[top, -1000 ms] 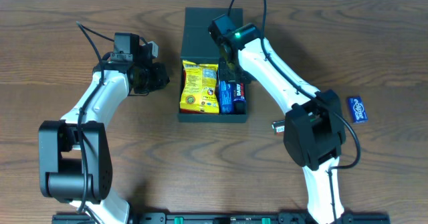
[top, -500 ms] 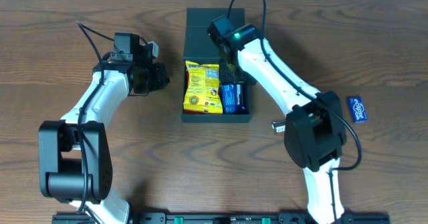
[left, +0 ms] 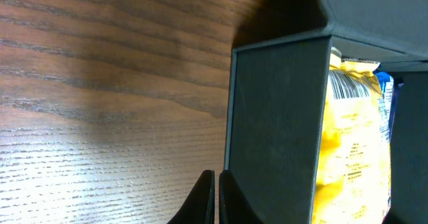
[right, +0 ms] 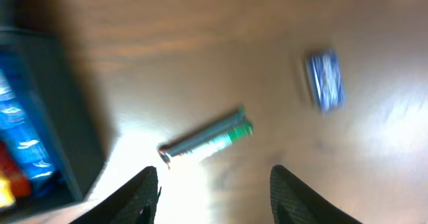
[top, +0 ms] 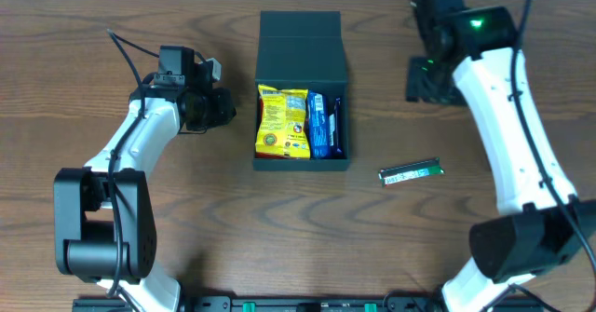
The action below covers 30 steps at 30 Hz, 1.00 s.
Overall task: Pack container
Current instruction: 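Grasp the green-wrapped bar from the table with the right gripper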
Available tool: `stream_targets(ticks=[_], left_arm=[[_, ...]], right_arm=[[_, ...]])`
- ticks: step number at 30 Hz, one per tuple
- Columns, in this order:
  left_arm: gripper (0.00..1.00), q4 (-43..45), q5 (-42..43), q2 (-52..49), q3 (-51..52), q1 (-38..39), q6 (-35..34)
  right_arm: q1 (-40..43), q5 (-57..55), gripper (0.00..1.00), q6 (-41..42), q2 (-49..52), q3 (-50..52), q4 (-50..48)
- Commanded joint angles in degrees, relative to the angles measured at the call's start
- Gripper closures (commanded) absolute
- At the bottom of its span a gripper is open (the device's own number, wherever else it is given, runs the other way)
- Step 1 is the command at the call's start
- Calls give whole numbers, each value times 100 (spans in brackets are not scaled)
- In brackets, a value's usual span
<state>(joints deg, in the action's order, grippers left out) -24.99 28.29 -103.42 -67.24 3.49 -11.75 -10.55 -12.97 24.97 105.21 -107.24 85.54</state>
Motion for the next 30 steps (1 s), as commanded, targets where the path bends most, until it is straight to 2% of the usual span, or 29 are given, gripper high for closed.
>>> stream_targets(ticks=[1, 5, 12, 15, 20, 30], left_arm=[[94, 20, -20, -72, -116, -13, 105], [94, 17, -20, -72, -116, -13, 105], [94, -2, -17, -72, -116, -13, 105], [94, -50, -17, -72, -116, -13, 107], [95, -68, -17, -72, -116, -13, 107], [94, -63, -17, -72, -116, -13, 151]], right_arm=[[275, 422, 44, 1270, 26, 820, 11], [350, 498, 36, 2527, -66, 2028, -321], [350, 1198, 35, 3388, -63, 3292, -1462], [350, 1390, 34, 3480, -63, 3689, -2057], [350, 1749, 36, 3591, -63, 4297, -2927], [350, 1370, 36, 3589, -63, 4419, -3274]])
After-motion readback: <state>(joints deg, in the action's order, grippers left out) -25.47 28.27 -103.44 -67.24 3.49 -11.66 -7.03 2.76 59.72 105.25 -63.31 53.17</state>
